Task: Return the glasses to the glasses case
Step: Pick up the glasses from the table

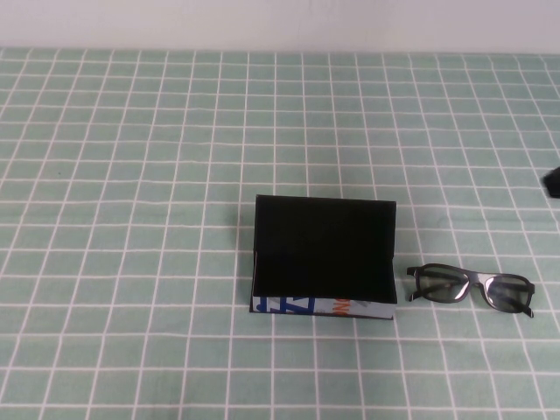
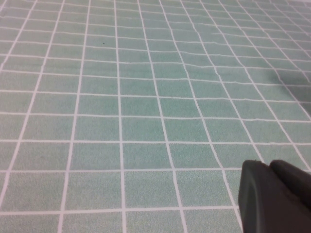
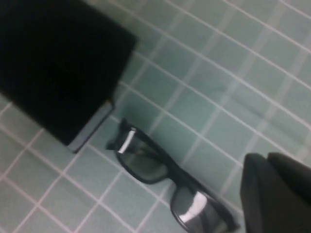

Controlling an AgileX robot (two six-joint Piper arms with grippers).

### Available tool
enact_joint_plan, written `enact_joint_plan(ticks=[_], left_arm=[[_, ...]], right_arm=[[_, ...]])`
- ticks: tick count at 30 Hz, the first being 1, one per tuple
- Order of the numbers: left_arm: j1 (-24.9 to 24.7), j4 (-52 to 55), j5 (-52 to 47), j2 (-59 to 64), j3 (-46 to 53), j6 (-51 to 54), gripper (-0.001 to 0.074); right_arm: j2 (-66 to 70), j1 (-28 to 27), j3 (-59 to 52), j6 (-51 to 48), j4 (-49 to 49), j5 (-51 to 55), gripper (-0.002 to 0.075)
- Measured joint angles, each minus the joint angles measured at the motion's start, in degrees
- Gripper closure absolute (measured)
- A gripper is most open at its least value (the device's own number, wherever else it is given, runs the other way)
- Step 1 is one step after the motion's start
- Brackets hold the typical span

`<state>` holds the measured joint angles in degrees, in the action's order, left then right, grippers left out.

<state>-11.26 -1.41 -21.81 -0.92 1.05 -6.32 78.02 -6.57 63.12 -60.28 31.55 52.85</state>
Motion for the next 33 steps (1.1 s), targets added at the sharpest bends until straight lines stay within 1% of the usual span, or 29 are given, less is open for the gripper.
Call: enact_joint_plan(ticks=[2,4,7,9,11,14,16,17,19,24,33], left_arm=[[0.0,0.0,0.0,0.0,0.0,0.0,0.0737],[0.0,0.0,0.0,0.0,0.0,0.0,0.0737],[0.0,0.0,0.0,0.0,0.1,0.0,0.0737],[0.0,0.0,0.0,0.0,0.0,0.0,0.0737],[0.0,0.0,0.0,0.0,0.0,0.0,0.0737],[0.0,0.0,0.0,0.0,0.0,0.0,0.0737],[0.0,0.0,0.0,0.0,0.0,0.0,0.0737],[0.0,0.0,0.0,0.0,0.0,0.0,0.0737],[0.0,0.0,0.0,0.0,0.0,0.0,0.0737],[0.0,0.0,0.0,0.0,0.0,0.0,0.0737],[0.0,0.0,0.0,0.0,0.0,0.0,0.0737]], right_arm=[[1.7,0.1,0.0,-7.8,2.6,1.6,0.0739],[3.3,1.5,0.1,-12.1,1.8,2.2,0.0739],[5.1,5.1,0.4,-13.4,-5.5,1.9,0.0727],[6.1,7.9,0.4,-11.9,-10.1,0.8,0.0695],[7.4,11.1,0.4,-10.7,-14.0,-1.1,0.0625],[9.6,15.3,0.4,-10.0,-18.0,-3.6,0.0473],[11.2,16.8,0.4,-9.9,-19.8,-4.5,0.0388],[12.2,17.2,0.4,-9.9,-20.1,-4.9,0.0354],[14.0,17.5,0.4,-9.8,-20.4,-5.2,0.0318],[18.2,17.6,0.4,-9.8,-23.1,-6.3,0.0291],[22.9,17.6,0.4,-9.8,-26.4,-10.3,0.0291]])
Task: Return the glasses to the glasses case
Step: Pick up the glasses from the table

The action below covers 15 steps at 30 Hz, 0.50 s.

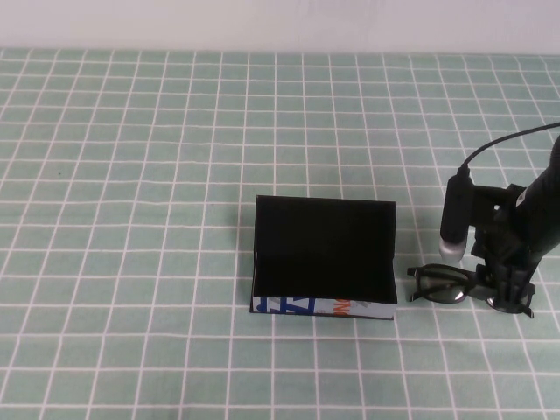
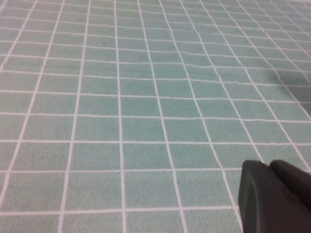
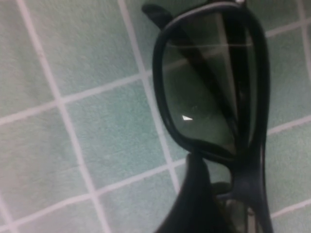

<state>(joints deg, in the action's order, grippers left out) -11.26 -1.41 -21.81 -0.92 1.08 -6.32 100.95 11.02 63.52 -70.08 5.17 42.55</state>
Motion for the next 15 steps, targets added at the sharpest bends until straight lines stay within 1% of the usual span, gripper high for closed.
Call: enact_joint_plan(ticks=[8,15], left_arm=[[0.0,0.0,0.0,0.0,0.0,0.0,0.0737],[0.0,0.0,0.0,0.0,0.0,0.0,0.0737]], right_arm=[[2.7,0.0,0.0,0.0,-1.3,-1.4,0.0328],[3.2,0.0,0.0,0.0,-1.3,-0.7,0.0422]])
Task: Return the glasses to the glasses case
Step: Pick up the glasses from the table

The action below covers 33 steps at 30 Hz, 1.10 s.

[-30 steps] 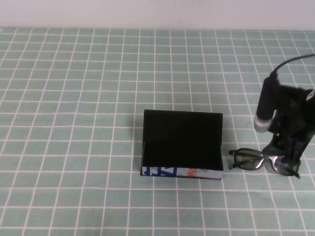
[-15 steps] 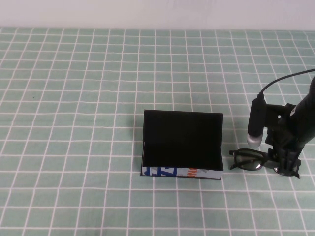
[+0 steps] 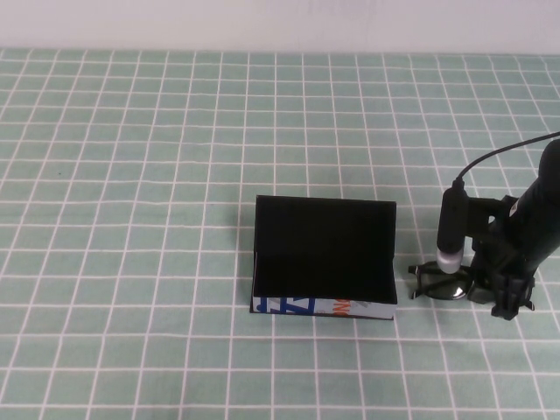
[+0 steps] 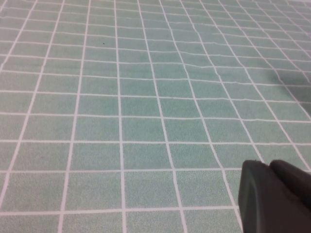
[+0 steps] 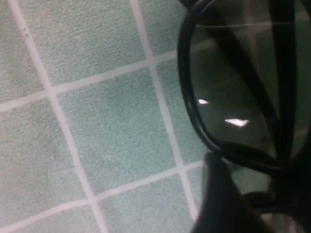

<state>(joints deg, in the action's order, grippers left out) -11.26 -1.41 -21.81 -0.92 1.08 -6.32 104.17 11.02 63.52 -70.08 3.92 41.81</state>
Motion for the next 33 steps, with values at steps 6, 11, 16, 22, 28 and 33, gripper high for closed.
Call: enact_joint_plan(ticks=[6,11,16,22,28,33], left_arm=[[0.0,0.0,0.0,0.0,0.0,0.0,0.0737],[0.0,0.0,0.0,0.0,0.1,0.0,0.0737],[0.0,0.0,0.0,0.0,0.1,0.0,0.0737],[0.0,0.0,0.0,0.0,0.1,0.0,0.0737],[0.0,0.0,0.0,0.0,0.1,0.0,0.0737],[0.0,0.0,0.0,0.0,0.1,0.0,0.0737]], right_arm=[[0.0,0.0,0.1,0.0,0.2,1.1,0.0481],[-0.3,0.0,0.1,0.0,0.9,1.5,0.0488],[-1.8,0.0,0.1,0.0,2.7,2.2,0.0569],[-2.4,0.0,0.1,0.0,3.7,4.3,0.0679],[-2.4,0.0,0.1,0.0,4.0,5.4,0.0679],[-3.0,0.0,1.9,0.0,4.4,8.7,0.0679]])
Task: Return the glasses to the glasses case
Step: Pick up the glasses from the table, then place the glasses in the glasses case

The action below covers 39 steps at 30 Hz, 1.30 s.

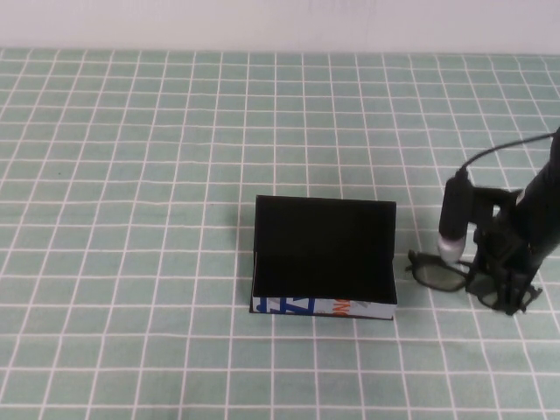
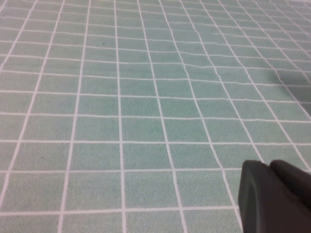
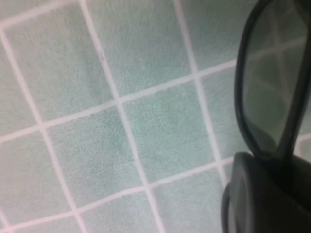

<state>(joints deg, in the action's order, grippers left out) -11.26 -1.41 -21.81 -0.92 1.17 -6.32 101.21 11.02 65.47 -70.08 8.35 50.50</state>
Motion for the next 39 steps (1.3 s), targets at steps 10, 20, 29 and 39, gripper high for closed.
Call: enact_joint_plan(ticks=[10,20,29,39], left_arm=[[0.0,0.0,0.0,0.0,0.0,0.0,0.0737],[0.0,0.0,0.0,0.0,0.0,0.0,0.0737],[0.0,0.0,0.0,0.0,0.0,0.0,0.0737],[0.0,0.0,0.0,0.0,0.0,0.0,0.0737]], right_arm=[[-1.7,0.0,11.7,0.7,5.5,13.9,0.0679],[-1.7,2.4,20.7,1.3,10.5,18.9,0.0679],[-0.3,15.2,22.2,2.5,9.4,19.7,0.068],[7.8,19.8,27.7,4.3,7.2,19.7,0.068]])
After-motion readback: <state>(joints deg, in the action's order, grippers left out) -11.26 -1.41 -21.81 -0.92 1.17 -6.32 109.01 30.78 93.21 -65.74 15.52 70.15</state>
